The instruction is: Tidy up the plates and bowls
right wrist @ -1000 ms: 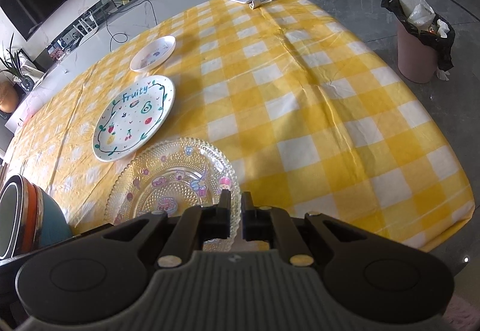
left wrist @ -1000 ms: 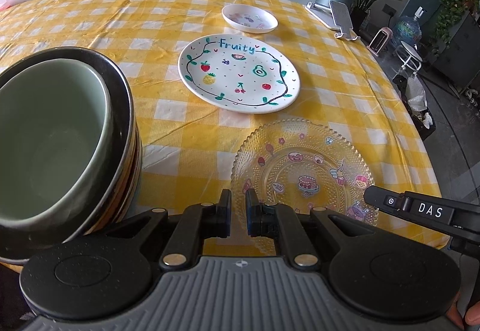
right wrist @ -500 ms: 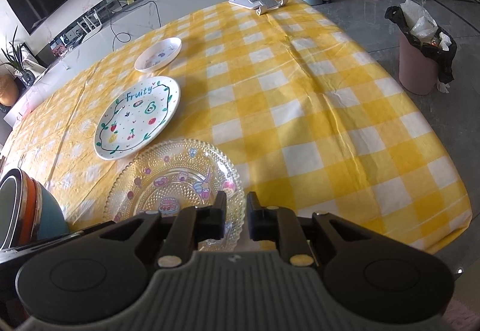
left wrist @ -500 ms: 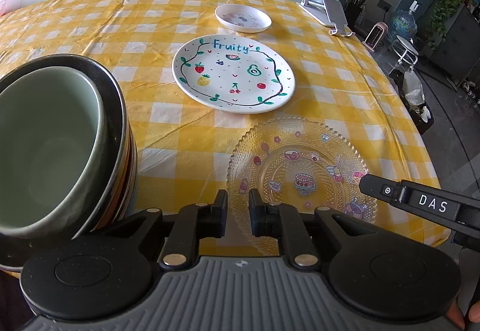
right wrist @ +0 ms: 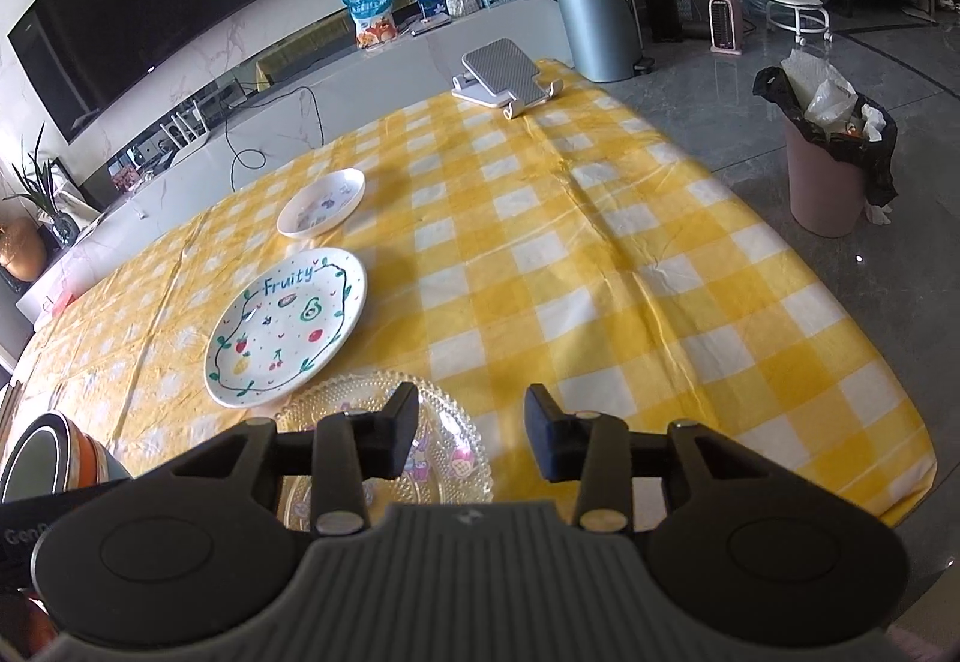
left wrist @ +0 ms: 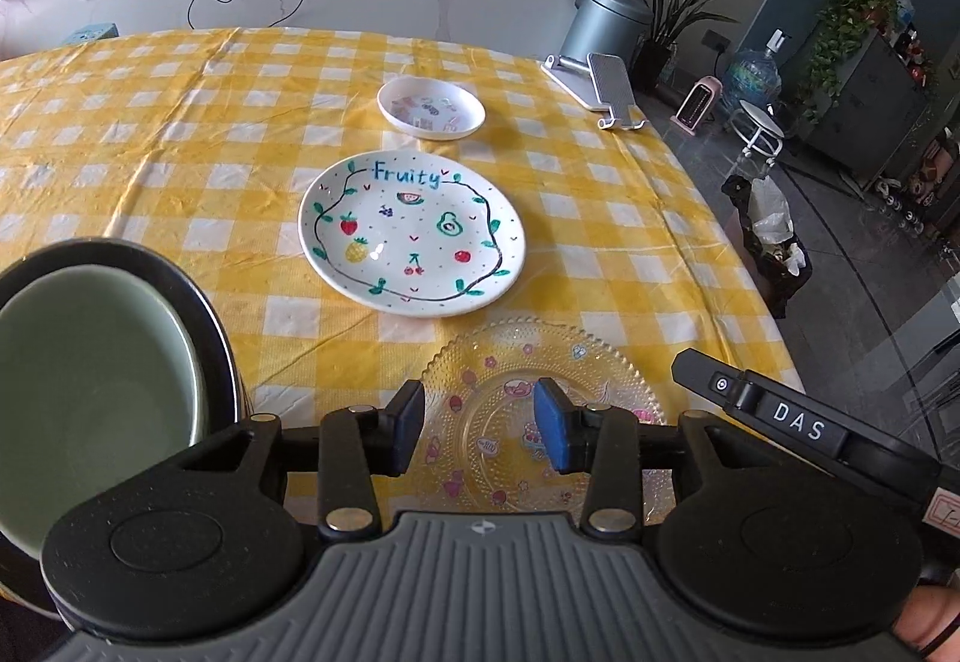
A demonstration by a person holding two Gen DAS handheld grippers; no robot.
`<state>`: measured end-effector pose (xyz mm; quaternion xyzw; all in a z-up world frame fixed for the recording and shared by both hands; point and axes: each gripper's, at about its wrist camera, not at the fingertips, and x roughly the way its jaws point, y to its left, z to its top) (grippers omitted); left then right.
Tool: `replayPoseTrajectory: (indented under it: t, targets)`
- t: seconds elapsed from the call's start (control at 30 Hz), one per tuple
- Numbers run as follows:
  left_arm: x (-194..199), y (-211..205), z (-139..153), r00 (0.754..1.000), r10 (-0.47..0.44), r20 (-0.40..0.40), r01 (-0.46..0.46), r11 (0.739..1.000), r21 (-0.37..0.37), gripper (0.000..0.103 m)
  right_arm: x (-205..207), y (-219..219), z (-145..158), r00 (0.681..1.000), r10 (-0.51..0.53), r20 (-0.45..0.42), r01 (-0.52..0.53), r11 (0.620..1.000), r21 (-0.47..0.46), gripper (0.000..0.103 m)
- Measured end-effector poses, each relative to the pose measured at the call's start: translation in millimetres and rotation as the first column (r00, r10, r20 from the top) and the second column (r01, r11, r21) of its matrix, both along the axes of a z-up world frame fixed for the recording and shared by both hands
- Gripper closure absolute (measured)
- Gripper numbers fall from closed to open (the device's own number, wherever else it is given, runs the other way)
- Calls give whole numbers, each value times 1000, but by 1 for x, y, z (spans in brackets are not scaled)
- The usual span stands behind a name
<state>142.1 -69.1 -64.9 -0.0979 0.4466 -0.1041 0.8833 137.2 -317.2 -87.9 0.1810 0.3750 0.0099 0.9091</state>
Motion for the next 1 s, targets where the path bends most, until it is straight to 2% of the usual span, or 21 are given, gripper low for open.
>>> replayPoseTrajectory:
  t: [0.1, 0.3, 0.47, 0.63, 0.7, 0.8, 1.0]
  targets:
    - [14, 8, 12, 999, -27, -20, 28, 1000, 14, 56, 7, 0, -3, 1000, -24, 8, 24, 1000, 4, 64]
    - [50, 27, 33, 993, -100, -69, 105, 991, 81, 56, 32, 12, -4, 999, 28, -18, -29, 999, -40, 64]
    - [87, 41, 40, 979, -164, -121, 179, 976, 122, 56, 61, 18, -11, 996, 48, -76, -43, 997, 59, 68]
    - [123, 44, 30, 958, -239, -156, 269, 940, 212, 59, 90, 28, -20, 990, 85, -111, -64, 981, 181, 75]
    - [138, 47, 22, 948, -255, -188, 292, 934, 207, 66, 102, 30, -24, 988, 99, -118, -71, 973, 220, 76]
    - [158, 53, 9, 939, -256, -227, 299, 938, 177, 71, 117, 33, -31, 985, 105, -137, -65, 961, 269, 78]
    - [187, 67, -15, 928, -250, -276, 303, 938, 169, 73, 132, 36, -40, 982, 114, -153, -67, 957, 281, 81]
